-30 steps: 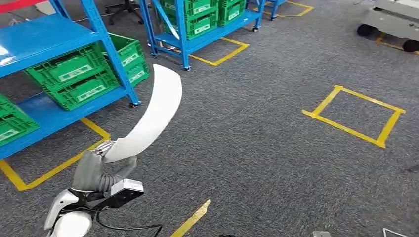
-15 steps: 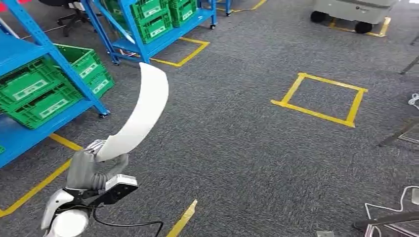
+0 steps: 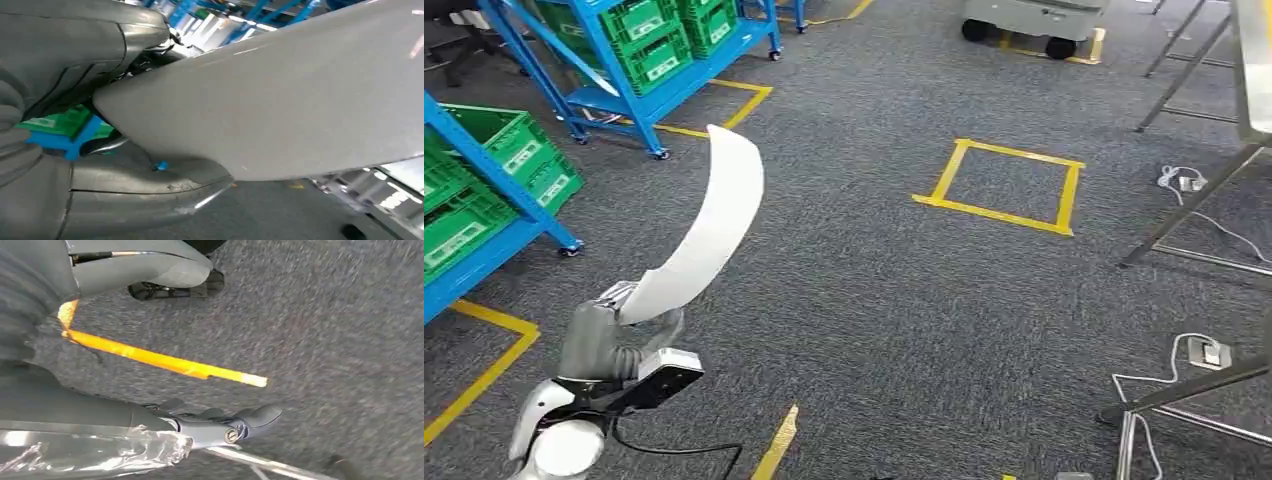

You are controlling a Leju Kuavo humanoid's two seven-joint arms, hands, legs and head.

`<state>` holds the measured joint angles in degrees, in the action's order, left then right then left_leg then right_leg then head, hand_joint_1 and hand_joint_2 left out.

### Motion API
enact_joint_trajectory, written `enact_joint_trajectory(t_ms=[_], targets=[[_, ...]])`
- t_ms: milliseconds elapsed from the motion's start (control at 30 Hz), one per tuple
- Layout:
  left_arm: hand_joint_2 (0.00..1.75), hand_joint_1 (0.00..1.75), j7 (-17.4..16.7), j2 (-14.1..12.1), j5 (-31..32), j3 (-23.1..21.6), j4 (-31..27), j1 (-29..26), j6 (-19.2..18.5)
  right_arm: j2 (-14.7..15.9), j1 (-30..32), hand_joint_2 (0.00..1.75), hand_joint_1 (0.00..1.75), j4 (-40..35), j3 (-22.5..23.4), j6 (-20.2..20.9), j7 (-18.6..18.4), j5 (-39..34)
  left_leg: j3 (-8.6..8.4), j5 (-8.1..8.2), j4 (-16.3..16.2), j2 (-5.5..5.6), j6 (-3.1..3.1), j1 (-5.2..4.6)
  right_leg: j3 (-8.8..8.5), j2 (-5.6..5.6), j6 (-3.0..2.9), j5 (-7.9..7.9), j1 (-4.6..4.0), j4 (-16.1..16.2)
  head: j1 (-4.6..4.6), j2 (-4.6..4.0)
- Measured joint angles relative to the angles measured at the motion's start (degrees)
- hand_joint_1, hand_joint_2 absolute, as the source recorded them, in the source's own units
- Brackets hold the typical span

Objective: Take the parts from the cabinet and place them on the table.

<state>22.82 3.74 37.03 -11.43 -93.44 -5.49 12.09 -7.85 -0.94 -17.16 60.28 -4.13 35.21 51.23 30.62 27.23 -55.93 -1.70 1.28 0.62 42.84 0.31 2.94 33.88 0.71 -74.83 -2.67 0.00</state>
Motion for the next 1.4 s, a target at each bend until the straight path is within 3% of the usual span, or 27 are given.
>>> enact_joint_trajectory(t_ms=[33,100,133,167,200,300,333,400,467,500,567,600,633,667,700,800,833,867,900,967,1033,1100,1133,1167,1200,1333,1400], targets=[[1.75,1.75,0.0,0.0,0.0,0.1,0.1,0.0,0.0,0.0,0.1,1.75,0.0,0.0,0.0,0.0,0.0,0.0,-0.05,0.06,0.0,-0.73,-0.07,0.01,-0.93,-0.2,0.16,-1.41,0.11,1.6,0.0,0.0],[1.75,1.75,0.0,0.0,0.0,0.2,0.2,0.0,0.0,0.0,0.1,1.75,0.0,0.0,0.0,0.0,0.0,0.0,-0.3,0.32,-0.1,-1.93,-0.46,0.05,-6.01,-1.23,0.17,-5.9,0.28,10.7,0.0,0.0],[1.75,1.75,0.0,0.0,0.0,0.2,0.2,0.1,0.0,0.0,0.1,1.75,0.0,0.0,0.0,0.0,0.0,0.0,-0.53,0.51,-0.1,-2.43,-0.75,0.0,-8.91,-3.25,0.13,-7.49,0.25,15.6,-0.02,0.0],[1.75,1.75,0.0,0.0,0.0,0.3,0.2,0.1,0.1,0.0,-0.2,1.75,0.0,0.0,0.0,0.0,0.0,0.2,-0.53,0.76,-0.3,-2.89,-1.15,-0.59,-9.94,-5.21,-0.12,-6.3,-0.4,17.3,-0.09,0.0],[1.75,1.75,0.0,0.0,0.0,0.3,0.2,0.1,0.1,0.0,-0.3,1.75,0.0,0.0,0.0,0.0,0.0,0.2,-0.54,0.85,-0.5,-3.22,-1.43,-0.65,-9.97,-3.98,-1.0,-6.77,-0.17,17.3,0.13,0.0],[1.75,1.75,0.0,0.2,0.0,0.4,0.2,0.2,0.1,0.0,0.0,1.75,0.0,0.0,0.2,0.0,0.0,0.3,-0.99,1.12,-0.4,-4.7,-2.11,-0.59,-9.67,-2.4,-2.09,-6.69,-0.23,17.2,0.09,0.0],[1.75,1.75,0.0,0.2,0.0,0.4,0.2,0.3,0.2,0.0,0.1,1.75,0.0,0.0,0.3,0.0,0.0,0.4,-1.03,1.81,-0.8,-3.92,-2.59,-0.33,-9.92,-1.91,-2.58,-6.96,0.1,17.4,0.13,0.0],[1.75,1.75,0.0,0.2,0.0,0.5,0.2,0.3,0.2,0.0,-0.2,1.75,0.0,0.0,0.5,-0.1,0.0,0.6,1.54,5.98,-7.0,0.12,-2.87,-0.14,-9.79,-0.76,-3.12,-7.11,0.14,17.4,0.66,0.0],[1.75,1.75,0.0,0.1,0.0,0.7,0.3,0.1,0.2,0.0,-0.3,1.75,0.0,0.0,0.6,-0.1,0.0,0.8,6.06,10.02,-16.6,1.08,-2.94,-0.09,-9.69,0.71,-3.3,-7.15,-0.04,17.4,0.7,0.0],[1.75,1.75,0.0,0.1,0.0,0.7,0.3,0.1,0.2,0.0,-0.3,1.75,0.0,0.0,0.7,-0.1,0.0,0.9,7.24,10.19,-18.8,1.18,-2.86,-0.1,-9.7,1.43,-3.3,-7.16,-0.12,17.4,0.74,0.0],[1.75,1.75,0.0,0.0,0.0,0.7,0.3,0.1,0.2,0.0,-0.1,1.75,0.0,0.0,0.9,-0.1,0.0,1.0,6.17,6.53,-15.6,1.34,-2.45,-0.11,-9.77,2.89,-3.3,-7.16,-0.22,17.3,0.74,0.0],[1.75,1.75,0.0,0.0,0.0,0.7,0.3,0.1,0.2,0.0,-0.1,1.75,0.0,0.0,1.0,-0.1,0.0,1.0,4.17,3.52,-10.9,1.87,-2.06,-0.13,-9.85,3.69,-3.29,-7.17,-0.26,17.2,0.7,0.0],[1.75,1.75,0.0,0.0,0.0,0.7,0.3,0.1,0.2,0.0,-0.2,1.75,0.0,0.0,1.0,-0.1,0.0,1.0,1.99,0.81,-5.9,3.28,-1.57,-0.15,-9.93,4.45,-3.25,-7.19,-0.25,17.2,0.77,0.0],[1.75,1.75,0.0,0.0,0.0,0.7,0.3,0.2,0.2,-0.1,-0.2,1.75,0.0,0.0,1.0,-0.1,0.0,1.1,0.87,0.15,-3.1,6.47,-0.98,-0.11,-9.56,4.84,-3.12,-7.26,-0.04,17.2,0.63,0.0],[1.75,1.75,0.0,0.0,0.0,0.7,0.3,0.1,0.2,-0.1,-0.4,1.75,0.0,0.0,1.1,-0.1,0.0,1.1,0.68,0.24,-1.9,6.96,-0.83,0.15,-9.19,5.64,-2.78,-7.28,-0.38,16.7,0.57,0.0],[1.75,1.75,0.0,0.0,0.1,0.8,0.3,0.3,0.3,-0.1,0.0,1.75,0.0,0.0,1.2,-0.1,0.0,1.3,0.68,0.61,-1.2,5.58,-0.91,-0.24,-8.26,7.32,-1.41,-8.04,0.29,17.2,0.86,0.0],[1.75,1.75,0.0,0.1,0.1,0.8,0.3,0.5,0.3,0.0,0.1,1.75,0.0,0.0,1.3,-0.1,0.0,1.4,0.34,0.07,-0.2,4.58,-0.58,0.6,-7.79,7.61,-1.14,-7.9,0.25,17.1,0.76,0.0],[1.75,1.75,0.0,0.1,0.2,0.8,0.3,0.6,0.3,0.0,0.1,1.75,0.0,0.1,1.4,-0.2,0.1,1.4,0.09,-0.02,0.0,3.86,-0.41,0.39,-7.22,4.19,-0.94,-6.91,-0.22,15.9,0.61,0.0],[1.75,1.75,0.0,0.2,0.1,0.9,0.3,0.6,0.4,0.0,-0.1,1.75,0.0,0.1,1.4,-0.2,0.1,1.7,0.07,-0.05,0.0,3.17,-0.33,0.34,-5.7,1.97,-0.78,-4.89,-0.12,12.8,-0.09,0.0],[1.75,1.75,0.0,0.0,0.2,1.0,0.4,0.5,0.5,0.0,-0.6,1.75,0.0,0.1,1.5,-0.2,0.1,2.0,0.1,0.01,0.0,1.32,-0.27,0.11,-1.27,0.15,-0.36,-0.84,0.06,3.6,-0.02,0.0],[1.75,1.75,0.0,0.0,0.2,1.0,0.5,0.5,0.5,0.0,-0.5,1.75,0.0,0.1,1.6,-0.2,0.1,2.2,0.09,0.13,-0.1,-0.24,-0.23,0.09,0.28,-0.17,-0.05,-0.64,0.09,0.3,-0.11,0.0],[1.75,1.75,0.0,0.0,0.2,1.0,0.5,0.6,0.5,0.0,-0.3,1.75,0.0,0.1,1.7,-0.2,0.1,2.4,-0.1,0.31,-0.1,-1.44,-0.47,0.09,-3.35,-0.73,-0.07,-4.64,0.17,6.8,-0.09,0.0],[1.75,1.75,0.0,0.0,0.3,1.1,0.5,0.8,0.5,0.0,-0.3,1.75,0.0,0.1,1.9,-0.2,0.1,2.5,-0.27,0.48,-0.2,-1.96,-0.7,0.09,-6.6,-1.82,-0.14,-6.99,0.16,12.4,-0.07,0.0],[1.75,1.75,0.0,0.0,0.3,1.1,0.5,0.9,0.6,0.0,-0.5,1.75,0.0,0.1,2.0,-0.2,0.1,2.5,-0.46,0.68,-0.3,-2.51,-1.02,0.02,-8.89,-3.77,-0.25,-7.35,0.06,16.8,-0.09,0.0],[1.75,1.75,0.0,0.0,0.3,1.1,0.5,1.1,0.6,0.0,-0.8,1.75,0.0,0.1,2.0,-0.2,0.2,2.7,-0.34,0.96,-0.6,-2.93,-1.47,-0.56,-9.66,-4.33,-0.99,-6.9,-0.33,17.4,-0.05,0.0],[1.75,1.75,-0.1,0.0,0.7,1.2,0.5,1.4,0.7,0.0,-0.6,1.75,0.0,0.1,2.3,-0.2,0.2,3.2,-0.74,1.19,-0.5,-4.55,-2.4,-0.38,-9.19,-1.95,-2.48,-7.22,-0.4,17.3,0.04,0.0],[1.75,1.75,-0.3,0.0,1.1,1.2,0.6,1.6,0.8,0.0,-0.6,1.75,0.0,0.1,2.4,-0.2,0.2,3.5,0.6,4.23,-4.0,-0.45,-2.97,-0.07,-9.17,-1.02,-3.13,-7.5,-0.08,17.4,0.46,0.0]])
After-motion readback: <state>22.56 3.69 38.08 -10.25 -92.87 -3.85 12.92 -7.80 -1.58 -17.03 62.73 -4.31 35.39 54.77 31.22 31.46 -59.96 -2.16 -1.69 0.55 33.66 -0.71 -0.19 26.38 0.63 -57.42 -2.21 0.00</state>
